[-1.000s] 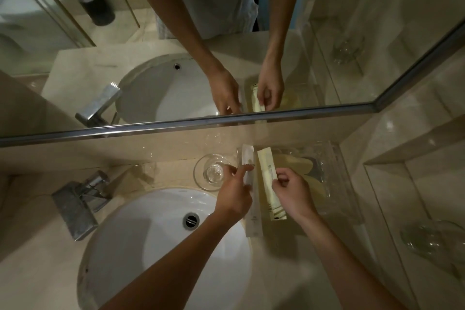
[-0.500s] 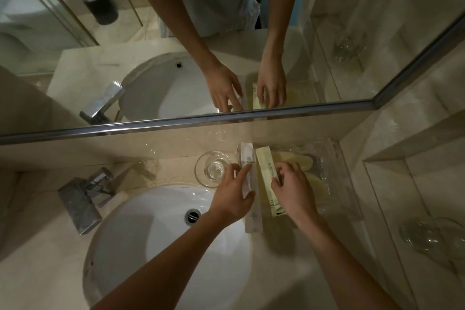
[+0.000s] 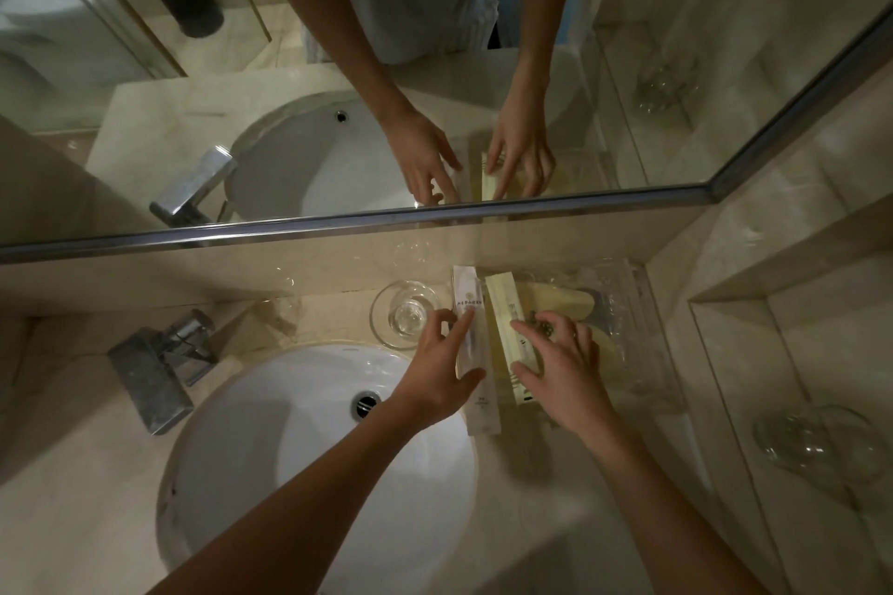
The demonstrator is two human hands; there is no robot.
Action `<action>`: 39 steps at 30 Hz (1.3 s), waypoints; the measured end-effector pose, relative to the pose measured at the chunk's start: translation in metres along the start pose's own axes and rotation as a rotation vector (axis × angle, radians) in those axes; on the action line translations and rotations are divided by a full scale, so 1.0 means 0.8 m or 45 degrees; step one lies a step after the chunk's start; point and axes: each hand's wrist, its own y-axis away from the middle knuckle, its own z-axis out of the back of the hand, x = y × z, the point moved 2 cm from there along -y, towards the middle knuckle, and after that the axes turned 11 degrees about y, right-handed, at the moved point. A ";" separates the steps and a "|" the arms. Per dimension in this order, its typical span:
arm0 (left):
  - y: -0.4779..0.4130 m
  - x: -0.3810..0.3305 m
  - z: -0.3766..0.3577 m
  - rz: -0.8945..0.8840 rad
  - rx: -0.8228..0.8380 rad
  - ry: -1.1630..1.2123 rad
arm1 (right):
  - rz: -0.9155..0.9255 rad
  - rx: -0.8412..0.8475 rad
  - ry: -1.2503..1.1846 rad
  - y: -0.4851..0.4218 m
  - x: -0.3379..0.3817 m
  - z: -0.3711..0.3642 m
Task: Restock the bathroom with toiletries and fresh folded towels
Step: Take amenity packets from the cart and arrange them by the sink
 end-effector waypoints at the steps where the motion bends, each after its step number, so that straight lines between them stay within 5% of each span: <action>1: 0.000 -0.001 0.000 -0.004 -0.004 -0.004 | -0.011 -0.006 0.002 0.000 0.002 -0.001; 18: -0.003 -0.001 0.006 -0.014 0.005 -0.005 | -0.110 -0.009 0.000 -0.010 0.037 0.011; 27: -0.001 -0.006 0.009 0.013 0.035 -0.041 | -0.230 -0.036 -0.387 -0.008 0.030 0.017; 39: -0.003 0.003 0.007 -0.031 0.023 -0.088 | -0.116 -0.044 -0.047 0.003 0.025 0.009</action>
